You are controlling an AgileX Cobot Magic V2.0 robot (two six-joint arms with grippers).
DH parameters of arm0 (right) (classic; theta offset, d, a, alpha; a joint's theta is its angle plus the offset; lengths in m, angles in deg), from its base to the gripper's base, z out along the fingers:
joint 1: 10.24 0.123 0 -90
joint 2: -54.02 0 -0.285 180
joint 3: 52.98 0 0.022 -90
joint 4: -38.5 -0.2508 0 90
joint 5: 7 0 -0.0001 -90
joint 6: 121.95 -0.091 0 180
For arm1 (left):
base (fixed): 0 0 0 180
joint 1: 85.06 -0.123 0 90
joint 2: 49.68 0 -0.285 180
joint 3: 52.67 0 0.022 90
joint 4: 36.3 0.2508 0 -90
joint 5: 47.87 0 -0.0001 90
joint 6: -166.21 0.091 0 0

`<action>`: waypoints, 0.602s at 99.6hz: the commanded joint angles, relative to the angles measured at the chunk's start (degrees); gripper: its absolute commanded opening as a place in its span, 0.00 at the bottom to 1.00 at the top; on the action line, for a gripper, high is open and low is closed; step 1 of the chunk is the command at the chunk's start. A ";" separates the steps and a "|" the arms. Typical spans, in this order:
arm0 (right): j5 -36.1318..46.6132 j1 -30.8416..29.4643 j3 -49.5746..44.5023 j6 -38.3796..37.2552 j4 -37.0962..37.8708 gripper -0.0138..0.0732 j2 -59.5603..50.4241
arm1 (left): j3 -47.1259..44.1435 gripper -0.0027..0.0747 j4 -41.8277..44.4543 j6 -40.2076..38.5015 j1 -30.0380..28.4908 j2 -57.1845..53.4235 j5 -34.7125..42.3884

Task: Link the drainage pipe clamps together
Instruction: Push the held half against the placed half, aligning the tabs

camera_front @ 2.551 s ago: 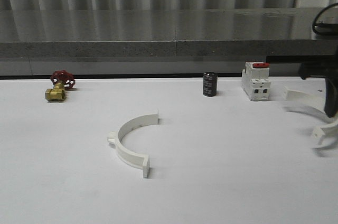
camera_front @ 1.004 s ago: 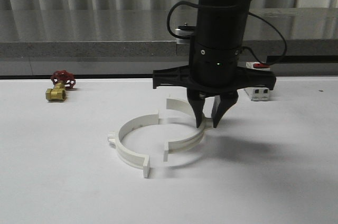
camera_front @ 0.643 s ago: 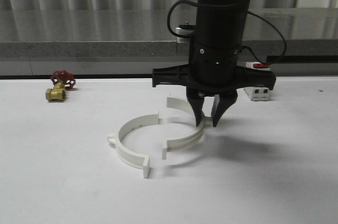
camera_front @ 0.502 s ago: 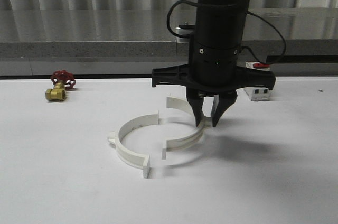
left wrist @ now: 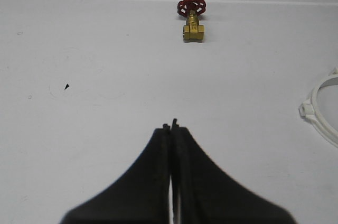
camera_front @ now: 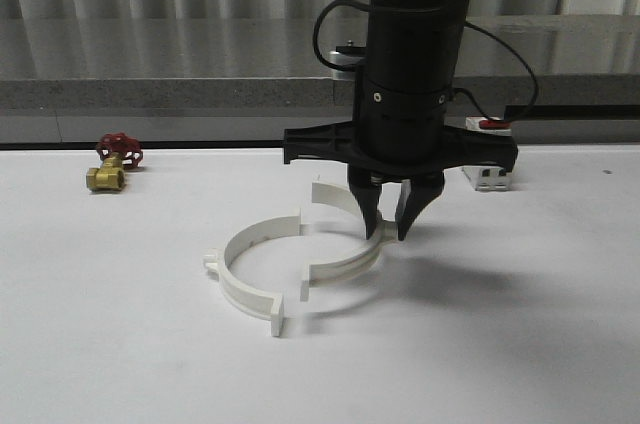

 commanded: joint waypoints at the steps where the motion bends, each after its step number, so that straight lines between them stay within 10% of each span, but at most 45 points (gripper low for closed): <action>1: 1.66 0.08 1.87 -0.31 1.28 0.29 -3.06 | 1.37 0.01 -0.44 -0.14 0.38 0.11 4.00; 60: 1.11 0.43 2.00 -0.89 1.28 0.29 -1.07 | 1.37 0.01 -0.44 -0.14 0.38 0.11 4.00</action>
